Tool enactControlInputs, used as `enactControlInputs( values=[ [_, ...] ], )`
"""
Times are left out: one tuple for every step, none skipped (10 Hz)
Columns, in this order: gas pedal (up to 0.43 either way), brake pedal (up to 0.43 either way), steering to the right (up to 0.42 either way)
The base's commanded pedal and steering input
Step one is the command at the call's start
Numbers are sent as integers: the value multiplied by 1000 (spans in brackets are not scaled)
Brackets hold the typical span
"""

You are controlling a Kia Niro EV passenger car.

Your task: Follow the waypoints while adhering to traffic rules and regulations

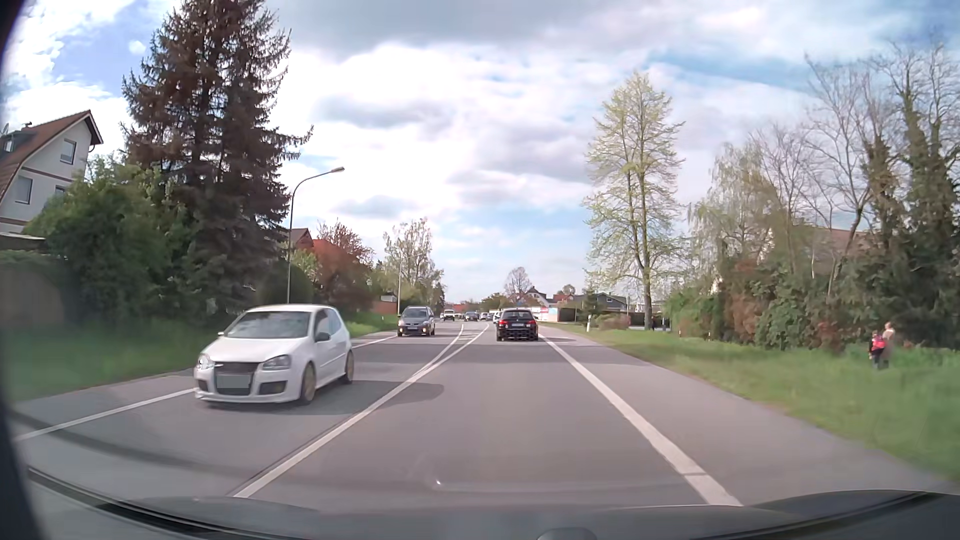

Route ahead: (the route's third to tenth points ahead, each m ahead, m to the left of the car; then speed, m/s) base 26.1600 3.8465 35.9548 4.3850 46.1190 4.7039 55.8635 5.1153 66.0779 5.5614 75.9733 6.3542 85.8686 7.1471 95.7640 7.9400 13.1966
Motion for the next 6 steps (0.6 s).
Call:
enactControlInputs(
  values=[
    [0, 0, -3],
    [0, 0, -3],
    [0, 0, -3],
    [0, 0, -3],
    [0, 0, -3],
    [0, 0, -3]
  ],
)
